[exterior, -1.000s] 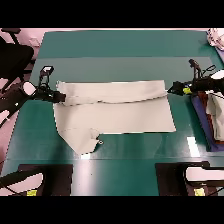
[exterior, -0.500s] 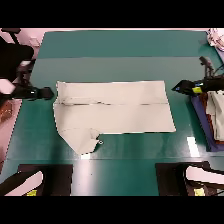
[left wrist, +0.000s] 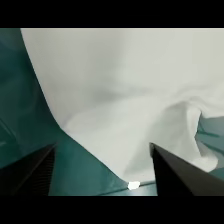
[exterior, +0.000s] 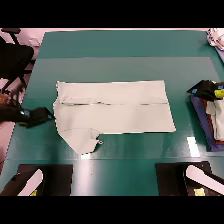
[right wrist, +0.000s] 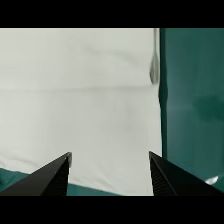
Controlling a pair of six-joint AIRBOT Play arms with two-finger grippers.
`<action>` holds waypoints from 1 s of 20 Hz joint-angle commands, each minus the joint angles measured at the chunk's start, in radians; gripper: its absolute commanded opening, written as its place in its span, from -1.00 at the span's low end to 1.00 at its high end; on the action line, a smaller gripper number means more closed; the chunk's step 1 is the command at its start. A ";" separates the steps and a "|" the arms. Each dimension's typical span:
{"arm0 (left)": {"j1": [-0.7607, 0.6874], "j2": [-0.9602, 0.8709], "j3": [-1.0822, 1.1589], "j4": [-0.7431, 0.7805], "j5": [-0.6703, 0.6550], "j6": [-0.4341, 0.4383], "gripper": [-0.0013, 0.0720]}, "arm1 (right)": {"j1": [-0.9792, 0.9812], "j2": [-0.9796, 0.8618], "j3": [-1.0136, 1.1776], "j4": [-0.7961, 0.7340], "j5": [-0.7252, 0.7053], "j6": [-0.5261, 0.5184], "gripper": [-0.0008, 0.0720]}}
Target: Fold the shirts.
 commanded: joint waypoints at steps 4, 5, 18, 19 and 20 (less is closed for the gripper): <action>-0.036 0.018 -0.215 -0.171 -0.007 -0.045 0.87 | -0.010 0.073 -0.217 -0.048 0.018 0.091 0.55; -0.064 0.018 -0.217 -0.118 0.008 -0.073 0.87 | -0.013 0.110 -0.260 -0.048 -0.017 0.091 0.55; -0.187 0.349 -0.227 0.237 0.078 -0.386 0.80 | -0.133 0.299 -0.417 -0.036 -0.142 0.102 0.55; -0.187 0.351 -0.241 0.223 0.060 -0.380 0.80 | -0.132 0.283 -0.417 -0.036 -0.140 0.102 0.55; -0.187 0.350 -0.267 0.189 0.073 -0.378 0.87 | -0.132 0.269 -0.417 -0.035 -0.141 0.102 0.55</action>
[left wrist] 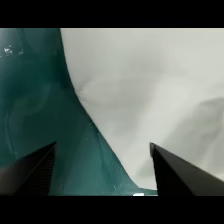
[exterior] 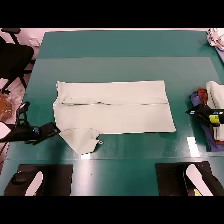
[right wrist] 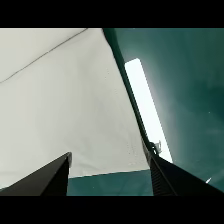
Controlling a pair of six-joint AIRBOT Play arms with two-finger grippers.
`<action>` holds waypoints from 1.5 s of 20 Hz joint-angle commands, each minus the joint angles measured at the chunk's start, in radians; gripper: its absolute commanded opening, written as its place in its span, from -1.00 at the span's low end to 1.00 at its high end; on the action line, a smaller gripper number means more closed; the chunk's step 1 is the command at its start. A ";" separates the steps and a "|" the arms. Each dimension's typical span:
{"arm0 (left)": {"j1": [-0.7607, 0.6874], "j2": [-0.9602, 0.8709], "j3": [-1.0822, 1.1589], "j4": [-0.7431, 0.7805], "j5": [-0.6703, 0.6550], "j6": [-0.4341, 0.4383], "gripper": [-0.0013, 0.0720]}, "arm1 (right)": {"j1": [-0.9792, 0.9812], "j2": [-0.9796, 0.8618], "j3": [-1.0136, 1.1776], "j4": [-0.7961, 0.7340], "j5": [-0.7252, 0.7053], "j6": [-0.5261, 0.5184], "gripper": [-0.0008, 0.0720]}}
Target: Fold the shirts.
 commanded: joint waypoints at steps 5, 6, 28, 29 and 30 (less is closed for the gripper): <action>-0.002 0.050 -0.208 -0.204 0.156 -0.020 0.87 | -0.004 -0.044 -0.003 0.006 -0.004 0.003 0.55; -0.002 0.050 -0.233 -0.203 0.169 -0.020 0.87 | -0.004 -0.043 -0.003 0.005 -0.003 0.003 0.55; -0.002 0.050 -0.338 -0.494 0.315 0.229 -0.90 | -0.005 -0.046 -0.019 -0.087 -0.009 -0.005 0.54; -0.002 0.050 -0.338 -0.510 0.315 0.243 -0.90 | -0.005 -0.051 -0.039 -0.084 -0.008 -0.029 0.54; -0.002 0.050 -0.338 -0.513 0.315 0.244 -0.90 | -0.005 -0.065 -0.058 -0.083 -0.002 -0.042 0.54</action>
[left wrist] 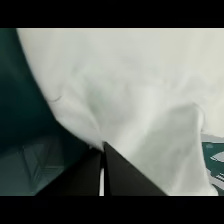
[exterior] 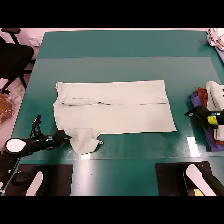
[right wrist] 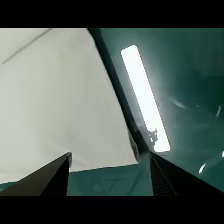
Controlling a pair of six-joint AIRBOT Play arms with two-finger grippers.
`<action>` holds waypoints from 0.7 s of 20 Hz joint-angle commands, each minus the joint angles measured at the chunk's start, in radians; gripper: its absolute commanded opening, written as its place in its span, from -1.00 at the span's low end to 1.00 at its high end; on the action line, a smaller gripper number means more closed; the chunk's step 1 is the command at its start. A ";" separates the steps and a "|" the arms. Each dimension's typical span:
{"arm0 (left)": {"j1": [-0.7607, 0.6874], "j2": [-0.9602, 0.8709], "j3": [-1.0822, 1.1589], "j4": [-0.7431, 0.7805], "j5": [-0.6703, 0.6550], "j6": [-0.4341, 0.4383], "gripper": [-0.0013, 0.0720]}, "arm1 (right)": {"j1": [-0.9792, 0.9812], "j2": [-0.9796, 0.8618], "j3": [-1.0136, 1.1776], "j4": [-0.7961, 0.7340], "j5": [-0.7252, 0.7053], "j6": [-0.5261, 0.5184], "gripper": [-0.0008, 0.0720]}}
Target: Fold the shirts.
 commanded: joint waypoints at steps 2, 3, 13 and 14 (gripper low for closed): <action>0.000 0.001 0.000 -0.065 0.000 0.049 -0.90 | -0.001 -0.066 -0.082 -0.044 0.010 -0.057 0.54; 0.000 0.001 0.000 -0.068 0.000 0.049 -0.90 | -0.001 -0.101 -0.108 -0.041 0.007 -0.076 0.54; 0.000 0.001 0.019 -0.081 -0.003 0.071 -0.90 | -0.001 -0.289 -0.134 0.069 -0.071 -0.190 0.34; 0.000 0.001 0.027 -0.082 -0.003 0.073 -0.90 | -0.001 -0.294 -0.134 0.076 -0.074 -0.192 0.19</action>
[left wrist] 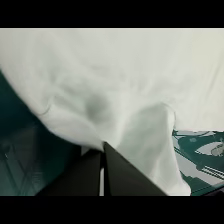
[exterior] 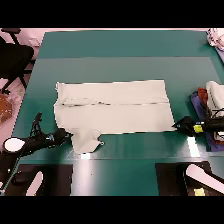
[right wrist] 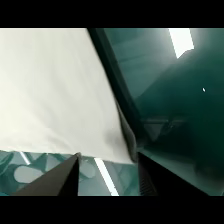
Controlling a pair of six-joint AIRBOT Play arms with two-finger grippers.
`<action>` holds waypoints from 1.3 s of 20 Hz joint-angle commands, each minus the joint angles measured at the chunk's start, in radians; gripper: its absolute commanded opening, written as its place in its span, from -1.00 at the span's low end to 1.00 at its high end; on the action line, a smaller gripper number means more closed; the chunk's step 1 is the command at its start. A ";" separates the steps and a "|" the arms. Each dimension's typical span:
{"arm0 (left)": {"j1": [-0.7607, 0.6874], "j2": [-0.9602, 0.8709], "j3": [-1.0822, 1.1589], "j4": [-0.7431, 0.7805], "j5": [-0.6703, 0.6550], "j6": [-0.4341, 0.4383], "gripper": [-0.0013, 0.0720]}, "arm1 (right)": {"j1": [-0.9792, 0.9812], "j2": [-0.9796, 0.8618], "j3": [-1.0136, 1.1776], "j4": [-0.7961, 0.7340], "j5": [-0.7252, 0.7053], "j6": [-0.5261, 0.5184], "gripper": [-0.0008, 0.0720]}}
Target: Fold the shirts.
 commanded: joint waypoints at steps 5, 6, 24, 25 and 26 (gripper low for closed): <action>0.000 0.001 0.069 -0.003 0.003 0.014 -0.90 | 0.001 0.021 -0.004 0.107 -0.046 -0.072 -0.93; 0.000 0.001 0.080 -0.003 -0.001 0.014 -0.90 | 0.001 0.041 -0.004 0.124 -0.048 -0.083 -0.94; 0.000 -0.029 0.509 0.096 0.138 0.190 -0.90 | 0.001 0.472 -0.003 0.470 -0.169 -0.146 -0.95; 0.000 -0.048 0.499 0.096 0.132 0.194 -0.90 | 0.001 0.422 -0.001 0.526 -0.175 -0.186 -0.94; 0.000 -0.071 0.483 0.100 0.136 0.202 -0.90 | 0.002 0.370 0.013 0.571 -0.177 -0.221 -0.95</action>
